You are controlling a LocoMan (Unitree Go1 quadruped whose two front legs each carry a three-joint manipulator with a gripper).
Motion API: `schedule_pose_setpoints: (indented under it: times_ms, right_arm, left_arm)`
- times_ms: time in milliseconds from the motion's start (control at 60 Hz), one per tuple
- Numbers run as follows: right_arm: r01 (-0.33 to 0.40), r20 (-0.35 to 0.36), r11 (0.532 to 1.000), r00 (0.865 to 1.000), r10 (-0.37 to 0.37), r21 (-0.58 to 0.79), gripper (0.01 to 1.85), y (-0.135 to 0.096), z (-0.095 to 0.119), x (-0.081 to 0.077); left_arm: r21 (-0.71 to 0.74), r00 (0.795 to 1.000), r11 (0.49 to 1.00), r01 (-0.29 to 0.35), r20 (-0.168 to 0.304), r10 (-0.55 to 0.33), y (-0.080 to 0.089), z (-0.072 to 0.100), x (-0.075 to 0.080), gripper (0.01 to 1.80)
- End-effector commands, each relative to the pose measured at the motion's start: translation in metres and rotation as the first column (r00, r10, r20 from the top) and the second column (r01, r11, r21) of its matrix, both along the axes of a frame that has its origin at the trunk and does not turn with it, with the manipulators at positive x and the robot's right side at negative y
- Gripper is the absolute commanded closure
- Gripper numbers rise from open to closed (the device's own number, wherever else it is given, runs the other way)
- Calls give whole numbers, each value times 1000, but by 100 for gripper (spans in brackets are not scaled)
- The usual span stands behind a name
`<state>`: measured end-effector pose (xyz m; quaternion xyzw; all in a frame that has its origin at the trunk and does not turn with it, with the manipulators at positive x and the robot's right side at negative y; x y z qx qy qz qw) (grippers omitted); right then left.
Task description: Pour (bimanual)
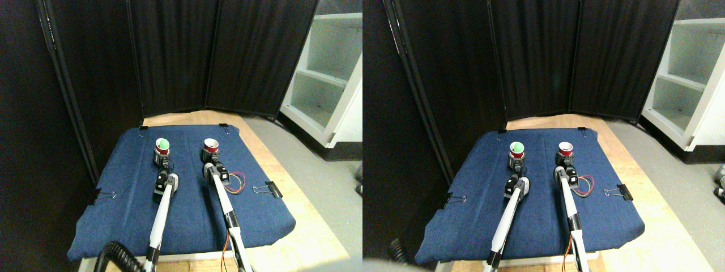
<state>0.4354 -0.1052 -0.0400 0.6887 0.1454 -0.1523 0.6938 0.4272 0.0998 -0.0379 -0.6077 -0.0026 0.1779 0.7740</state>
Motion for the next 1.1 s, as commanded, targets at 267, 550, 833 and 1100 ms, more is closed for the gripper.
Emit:
schedule_pose_setpoints:
  times_ms: [267, 550, 833, 1100]
  right_arm:
    - [-40, -75, 996, 996, 46, 78, 6, 1, -1, -5]
    - [-35, -38, 992, 999, 40, 123, 9, 0, 5, -11]
    - [-128, 28, 990, 992, 126, 56, 6, -5, 29, -29]
    - [-188, 69, 981, 979, 190, -39, 10, -7, 50, -43]
  left_arm:
    - [-46, 997, 998, 38, -61, -40, 3, 4, -14, 51]
    - [-73, 996, 995, 73, -47, -76, -1, 17, -21, 42]
    - [131, 958, 950, 283, -89, -273, 4, 51, -37, 50]
    - [577, 870, 663, 477, -202, -449, 10, 78, -50, 36]
